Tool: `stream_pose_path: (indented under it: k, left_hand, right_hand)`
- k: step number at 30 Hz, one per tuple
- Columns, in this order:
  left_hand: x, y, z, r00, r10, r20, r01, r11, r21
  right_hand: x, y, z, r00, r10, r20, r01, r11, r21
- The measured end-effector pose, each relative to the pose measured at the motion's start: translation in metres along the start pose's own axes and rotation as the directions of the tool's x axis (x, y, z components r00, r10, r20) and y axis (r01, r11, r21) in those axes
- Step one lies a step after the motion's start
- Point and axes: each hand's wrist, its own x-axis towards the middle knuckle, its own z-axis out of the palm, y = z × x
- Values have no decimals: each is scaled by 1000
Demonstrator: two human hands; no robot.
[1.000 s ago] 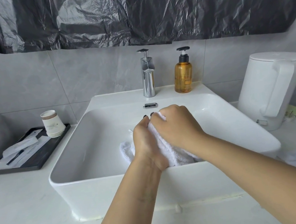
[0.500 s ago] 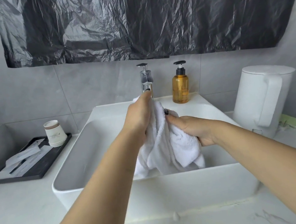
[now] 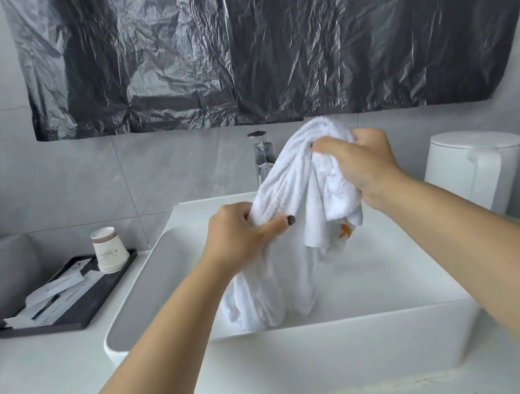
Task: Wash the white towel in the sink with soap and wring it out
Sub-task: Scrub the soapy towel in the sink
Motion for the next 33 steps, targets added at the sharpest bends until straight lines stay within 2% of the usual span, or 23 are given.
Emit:
stream_pose_path:
  k: [3, 6, 8, 10, 12, 14, 16, 17, 19, 21, 22, 24, 28, 30, 33]
  left_hand:
    - [4, -14, 7, 995, -34, 92, 23, 993, 112]
    - [3, -36, 13, 961, -193, 199, 150, 965, 214]
    - [2, -46, 15, 927, -275, 255, 203, 940, 275]
    - [3, -48, 15, 923, -299, 242, 230, 933, 275]
    - [3, -45, 12, 954, -254, 162, 219, 953, 208]
    - [0, -37, 7, 987, -134, 87, 116, 976, 187]
    - [-4, -24, 3, 997, -12, 71, -1, 984, 180]
    - [-4, -16, 2, 997, 35, 72, -47, 983, 175]
    - [-5, -1, 3, 990, 108, 85, -122, 978, 168]
    - [-7, 10, 6, 981, 167, 97, -183, 965, 186]
    - [-9, 14, 7, 979, 187, 87, -201, 960, 197]
    - [-12, 15, 8, 979, 203, 30, -205, 960, 189]
    - [-16, -2, 5, 978, 170, -122, -163, 984, 68]
    - [-21, -14, 7, 980, 164, -112, -159, 986, 48]
    - [-31, -28, 15, 990, 144, -5, -142, 981, 135]
  right_hand:
    - [5, -5, -2, 997, -7, -81, 10, 999, 31]
    - [9, -1, -5, 987, 8, -159, 1, 999, 53]
    - [9, 11, -4, 988, -3, -153, -4, 999, -46]
    - [7, 27, -5, 992, 3, -127, -28, 981, -190]
    - [3, 42, -11, 998, 39, -53, -57, 908, -415]
    - [-5, 57, -17, 996, 52, 75, 7, 776, -631]
    - [-18, 68, -18, 969, 68, 236, 119, 709, -695]
    - [-25, 69, -16, 938, 101, 333, 165, 712, -682]
    - [-36, 66, -6, 829, 146, 539, 271, 738, -617]
    - [-41, 67, 7, 740, 99, 665, 381, 753, -536]
    - [-43, 69, 12, 738, 71, 671, 394, 762, -514]
    - [-43, 73, 17, 784, 16, 621, 353, 811, -466]
    - [-36, 62, 10, 858, -120, 500, 328, 877, -352]
    - [-33, 47, 10, 884, -175, 435, 321, 901, -291]
    - [-30, 27, 13, 917, -249, 313, 315, 931, -182]
